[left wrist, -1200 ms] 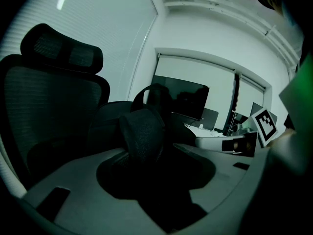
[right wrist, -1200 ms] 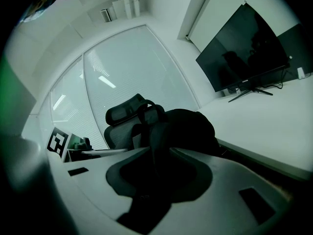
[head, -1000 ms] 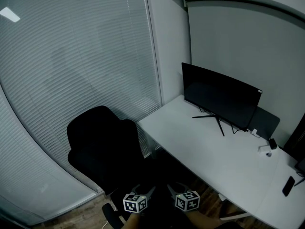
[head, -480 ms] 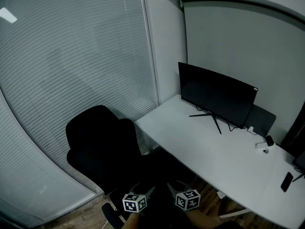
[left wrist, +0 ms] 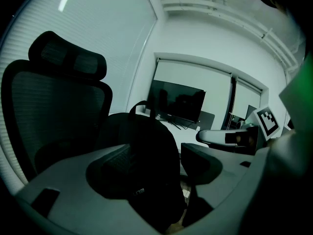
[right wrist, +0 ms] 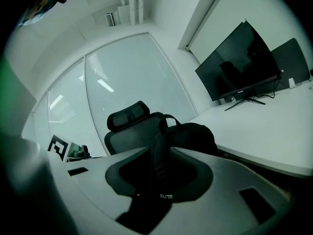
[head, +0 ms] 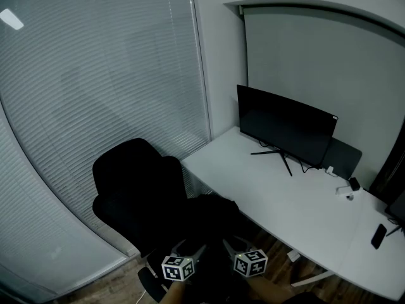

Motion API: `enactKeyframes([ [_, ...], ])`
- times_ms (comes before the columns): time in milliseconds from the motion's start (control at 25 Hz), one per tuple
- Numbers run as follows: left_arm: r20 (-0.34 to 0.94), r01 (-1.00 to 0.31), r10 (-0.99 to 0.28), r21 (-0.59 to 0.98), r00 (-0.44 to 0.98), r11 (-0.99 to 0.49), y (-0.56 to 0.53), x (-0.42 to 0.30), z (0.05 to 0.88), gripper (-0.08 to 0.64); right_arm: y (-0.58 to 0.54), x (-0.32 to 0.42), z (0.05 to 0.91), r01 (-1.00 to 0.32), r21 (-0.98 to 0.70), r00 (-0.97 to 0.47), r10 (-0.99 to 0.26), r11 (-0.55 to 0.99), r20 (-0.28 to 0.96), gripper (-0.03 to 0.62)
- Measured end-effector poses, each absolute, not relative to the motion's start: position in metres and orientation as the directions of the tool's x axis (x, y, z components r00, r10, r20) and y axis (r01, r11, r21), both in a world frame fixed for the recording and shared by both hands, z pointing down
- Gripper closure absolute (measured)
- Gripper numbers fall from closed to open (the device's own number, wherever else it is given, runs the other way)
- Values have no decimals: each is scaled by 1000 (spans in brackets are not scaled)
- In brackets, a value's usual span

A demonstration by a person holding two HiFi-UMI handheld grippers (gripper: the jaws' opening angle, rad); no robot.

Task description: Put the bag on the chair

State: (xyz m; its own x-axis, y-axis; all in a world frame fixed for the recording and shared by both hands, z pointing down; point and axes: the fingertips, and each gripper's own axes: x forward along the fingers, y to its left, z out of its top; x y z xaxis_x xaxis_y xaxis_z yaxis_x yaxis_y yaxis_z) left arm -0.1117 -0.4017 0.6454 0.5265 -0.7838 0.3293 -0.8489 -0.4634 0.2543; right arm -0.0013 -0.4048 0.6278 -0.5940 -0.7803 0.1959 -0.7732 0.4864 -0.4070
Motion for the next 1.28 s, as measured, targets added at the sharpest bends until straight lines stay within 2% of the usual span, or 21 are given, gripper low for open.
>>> enactKeyframes([
  [480,254,-821,-784,250,567,-513,-366,-129,617,238,-366,-13,608,-803,-393,-541,-825,447,167,489],
  [520,245,-817,-783,248,572,-520,-362,-129,614,250,-362,-13,605,-810,-387,-531,-832,441,162,489],
  [720,189,-797,-778,232,599,-557,-334,-131,597,408,-339,-12,591,-823,-377,-500,-857,425,126,516],
  [880,145,-792,-784,223,604,-569,-311,-135,583,496,-321,-15,583,-827,-376,-488,-866,418,112,526],
  [1280,97,-780,-784,224,614,-584,-248,-151,564,538,-267,-35,579,-826,-383,-486,-867,415,108,535],
])
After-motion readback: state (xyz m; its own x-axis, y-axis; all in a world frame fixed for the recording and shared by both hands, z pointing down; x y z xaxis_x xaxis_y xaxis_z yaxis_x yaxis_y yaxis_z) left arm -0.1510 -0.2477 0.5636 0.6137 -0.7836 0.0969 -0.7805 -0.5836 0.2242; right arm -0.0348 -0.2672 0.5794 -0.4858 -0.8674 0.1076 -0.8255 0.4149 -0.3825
